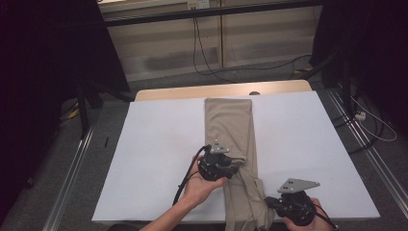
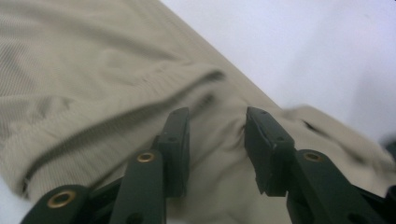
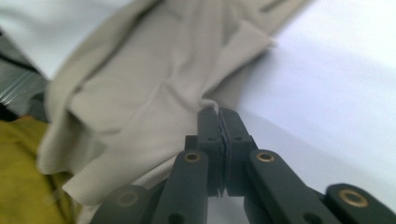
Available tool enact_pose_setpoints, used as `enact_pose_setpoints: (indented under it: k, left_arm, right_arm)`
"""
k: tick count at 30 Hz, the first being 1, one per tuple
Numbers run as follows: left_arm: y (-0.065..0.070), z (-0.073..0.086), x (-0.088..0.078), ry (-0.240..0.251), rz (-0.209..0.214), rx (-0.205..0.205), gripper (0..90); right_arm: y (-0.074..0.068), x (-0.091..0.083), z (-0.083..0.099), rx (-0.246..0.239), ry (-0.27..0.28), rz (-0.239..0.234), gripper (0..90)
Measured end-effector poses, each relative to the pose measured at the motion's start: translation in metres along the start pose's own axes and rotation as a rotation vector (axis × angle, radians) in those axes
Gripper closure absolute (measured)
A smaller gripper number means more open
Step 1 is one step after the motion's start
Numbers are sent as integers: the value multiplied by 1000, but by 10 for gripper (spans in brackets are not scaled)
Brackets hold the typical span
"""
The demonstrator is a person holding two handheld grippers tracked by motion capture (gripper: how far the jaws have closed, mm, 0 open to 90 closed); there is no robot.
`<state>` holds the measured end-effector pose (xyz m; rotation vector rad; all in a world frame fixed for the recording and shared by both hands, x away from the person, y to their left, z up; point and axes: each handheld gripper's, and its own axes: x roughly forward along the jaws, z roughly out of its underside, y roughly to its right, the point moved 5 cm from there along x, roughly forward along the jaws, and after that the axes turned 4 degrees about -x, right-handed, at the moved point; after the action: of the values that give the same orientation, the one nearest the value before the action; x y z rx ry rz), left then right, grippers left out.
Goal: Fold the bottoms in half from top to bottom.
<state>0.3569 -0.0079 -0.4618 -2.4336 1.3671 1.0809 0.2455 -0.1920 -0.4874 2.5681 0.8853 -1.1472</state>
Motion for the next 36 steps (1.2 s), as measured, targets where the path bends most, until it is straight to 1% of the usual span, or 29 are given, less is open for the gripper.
enact_pose_setpoints:
  k: [1,2,3,4,5,6,7,9,10,11,13,14,17,18,20,21,22,23,24,25,26,27,28,29,30,32,33,35,36]
  left_arm:
    - [6,4,-4,-5,20,14,606]
    - [12,9,-5,-8,29,24,615]
    - [19,14,-6,-17,46,37,638]
    - [25,19,-6,-26,64,50,653]
    - [32,22,-6,-22,74,53,659]
    - [39,26,-5,-31,102,61,666]
    - [46,29,-3,-36,129,75,681]
    - [59,32,2,-40,157,120,677]
    - [63,31,4,-32,154,128,662]
    - [67,30,7,-32,164,130,647]
    - [72,30,9,-41,154,152,635]
    - [76,32,10,-46,164,165,632]
    - [82,37,12,-55,184,202,651]
    - [82,39,15,-66,174,224,651]
    - [82,42,23,-84,165,241,623]
    - [80,43,27,-89,156,262,603]
    - [80,43,28,-64,147,274,610]
    - [79,42,29,-60,133,275,646]
    - [76,41,28,-70,121,266,717]
    - [74,40,28,-73,124,257,814]
    - [72,40,27,-73,134,230,877]
    - [71,40,26,-68,142,209,890]
    - [68,40,23,-84,142,226,893]
    - [68,38,18,-67,155,196,895]
    - [67,37,14,-62,166,182,896]
    - [65,36,0,-49,177,163,896]
    - [64,36,-8,-52,180,162,896]
    - [60,39,-25,-45,164,157,896]
    - [59,42,-33,-39,184,137,897]
  right_arm:
    - [3,-2,2,11,-2,9,815]
    - [6,-3,3,31,-5,22,832]
    - [8,-5,4,31,-7,26,858]
    - [9,-6,5,20,-11,40,850]
    - [10,-6,5,12,-17,65,839]
    - [10,-7,5,18,-12,59,846]
    - [9,-7,4,24,7,43,846]
    - [6,-9,1,16,44,19,829]
    - [5,-10,-1,10,54,24,814]
    - [4,-10,-2,4,60,22,788]
    - [2,-11,-3,4,76,11,720]
    - [1,-12,-4,1,81,9,711]
    - [-5,-15,-3,-7,90,-17,699]
    - [-7,-14,-2,-17,84,-29,693]
    - [-10,-11,0,-35,67,-29,670]
    - [-11,-9,1,-41,51,-27,650]
    - [-10,-6,2,-44,33,-19,640]
    - [-9,-3,3,-44,12,-14,683]
    - [-8,-1,5,-36,-1,-5,747]
    - [-6,-1,5,-31,-7,-2,814]
    - [-6,-1,5,-27,-7,-6,846]
    - [-5,-2,4,-15,5,-13,872]
    - [-4,-4,3,-4,14,-21,876]
    - [-4,-6,3,11,26,-32,876]
    - [-4,-8,2,26,41,-46,879]
    - [-3,-12,1,40,59,-53,884]
    - [-3,-14,1,53,64,-56,884]
    - [-4,-18,2,77,80,-87,887]
    - [-6,-20,3,82,84,-93,888]
